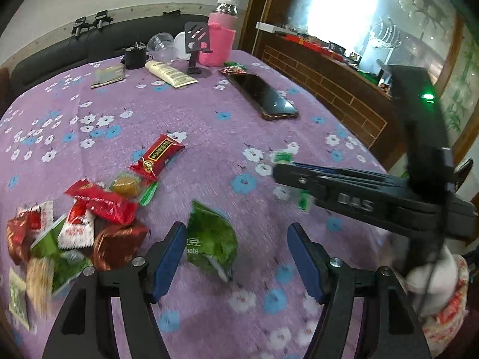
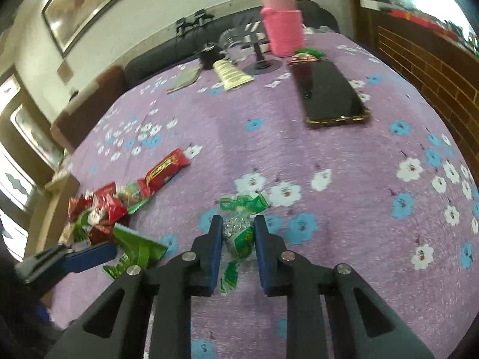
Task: Organize snacks
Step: 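Grasp the green pea snack packet with the left gripper while the right gripper grasps the green candy strip, then carry both green snacks to the cardboard tray and open both grippers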
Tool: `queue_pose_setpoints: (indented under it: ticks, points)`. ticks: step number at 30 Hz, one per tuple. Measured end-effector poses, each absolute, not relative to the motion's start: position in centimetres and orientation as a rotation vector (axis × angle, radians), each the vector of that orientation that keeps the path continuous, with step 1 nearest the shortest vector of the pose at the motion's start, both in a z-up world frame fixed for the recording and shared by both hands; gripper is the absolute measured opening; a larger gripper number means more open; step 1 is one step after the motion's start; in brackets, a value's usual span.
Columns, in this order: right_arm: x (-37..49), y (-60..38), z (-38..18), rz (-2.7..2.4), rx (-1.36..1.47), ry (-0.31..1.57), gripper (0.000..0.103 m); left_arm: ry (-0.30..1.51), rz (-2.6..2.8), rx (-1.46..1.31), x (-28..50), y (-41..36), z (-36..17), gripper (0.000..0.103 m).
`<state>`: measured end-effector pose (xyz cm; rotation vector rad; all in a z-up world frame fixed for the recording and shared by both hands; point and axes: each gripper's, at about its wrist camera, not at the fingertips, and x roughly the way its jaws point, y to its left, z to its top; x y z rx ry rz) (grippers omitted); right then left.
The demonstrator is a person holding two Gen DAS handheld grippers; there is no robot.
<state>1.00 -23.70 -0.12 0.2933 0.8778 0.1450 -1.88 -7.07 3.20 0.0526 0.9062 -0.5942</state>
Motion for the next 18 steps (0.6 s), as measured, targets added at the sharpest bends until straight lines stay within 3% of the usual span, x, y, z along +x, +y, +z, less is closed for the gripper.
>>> queue_pose_setpoints:
  ticks: [2,4,11,18]
  points:
    - [1.1,-23.7,-0.2,0.137,0.293,0.880,0.020,0.921,-0.583,0.059,-1.4,-7.3,2.5,0.068]
    - [1.2,-23.6,-0.4,0.130,0.283,0.884,0.020,0.946,-0.571,0.073,-1.1,-7.5,1.7,0.039]
    - [1.3,-23.7,-0.6,0.107,0.269,0.882,0.020,0.905,-0.577,-0.010,-1.8,-5.5,2.5,0.037]
    - [0.9,-23.1,0.0,0.112,0.236,0.830,0.020,0.811,-0.563,-0.205,-5.0,1.4,6.9,0.038]
